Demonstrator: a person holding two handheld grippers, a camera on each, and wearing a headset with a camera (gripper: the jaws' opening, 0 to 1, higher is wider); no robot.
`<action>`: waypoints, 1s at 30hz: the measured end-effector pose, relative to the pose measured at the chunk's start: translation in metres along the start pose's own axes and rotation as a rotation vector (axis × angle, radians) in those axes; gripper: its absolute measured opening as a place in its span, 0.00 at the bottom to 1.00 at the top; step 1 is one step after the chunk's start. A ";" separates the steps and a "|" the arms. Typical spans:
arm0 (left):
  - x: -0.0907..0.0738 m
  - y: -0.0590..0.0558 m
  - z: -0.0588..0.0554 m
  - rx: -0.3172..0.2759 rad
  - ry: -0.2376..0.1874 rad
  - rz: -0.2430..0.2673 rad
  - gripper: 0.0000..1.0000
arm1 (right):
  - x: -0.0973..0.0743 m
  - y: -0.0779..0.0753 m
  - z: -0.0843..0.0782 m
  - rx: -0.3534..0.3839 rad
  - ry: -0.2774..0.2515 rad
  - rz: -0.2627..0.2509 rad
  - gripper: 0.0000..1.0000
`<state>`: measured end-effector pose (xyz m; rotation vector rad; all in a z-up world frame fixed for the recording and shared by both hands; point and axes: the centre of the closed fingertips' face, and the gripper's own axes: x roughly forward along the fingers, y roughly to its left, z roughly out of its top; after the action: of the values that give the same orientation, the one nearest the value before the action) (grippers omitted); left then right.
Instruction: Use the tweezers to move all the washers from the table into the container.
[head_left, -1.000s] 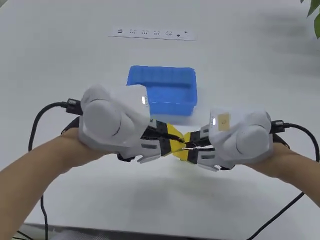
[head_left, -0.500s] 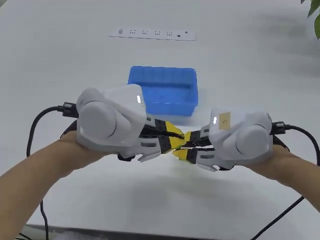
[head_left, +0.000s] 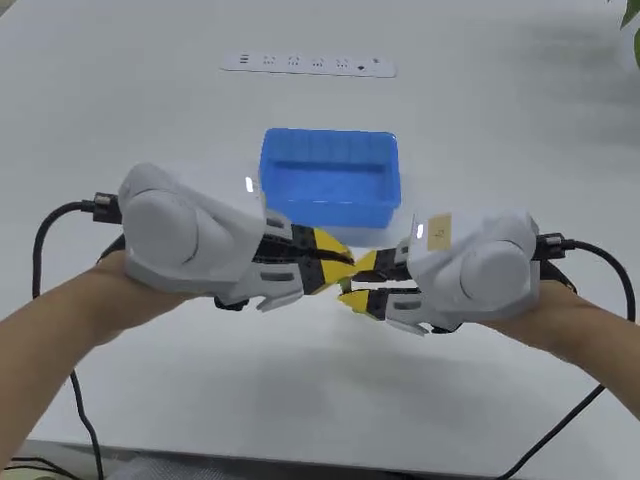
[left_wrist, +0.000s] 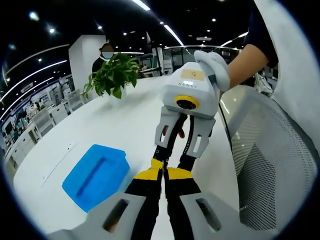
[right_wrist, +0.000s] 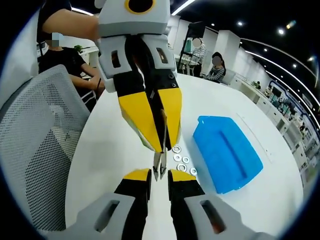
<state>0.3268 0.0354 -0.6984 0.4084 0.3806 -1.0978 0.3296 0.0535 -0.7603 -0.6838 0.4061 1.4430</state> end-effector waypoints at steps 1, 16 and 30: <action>-0.001 0.001 0.001 0.005 -0.007 -0.001 0.06 | -0.002 -0.001 -0.001 0.011 -0.006 -0.003 0.17; 0.007 0.025 0.001 0.015 -0.028 0.003 0.06 | -0.020 -0.025 -0.014 0.202 -0.053 -0.090 0.33; 0.018 0.026 0.000 0.006 -0.030 -0.014 0.06 | -0.020 -0.021 -0.032 0.228 -0.015 -0.085 0.52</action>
<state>0.3579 0.0325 -0.7039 0.3949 0.3546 -1.1176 0.3525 0.0181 -0.7675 -0.5005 0.5154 1.2969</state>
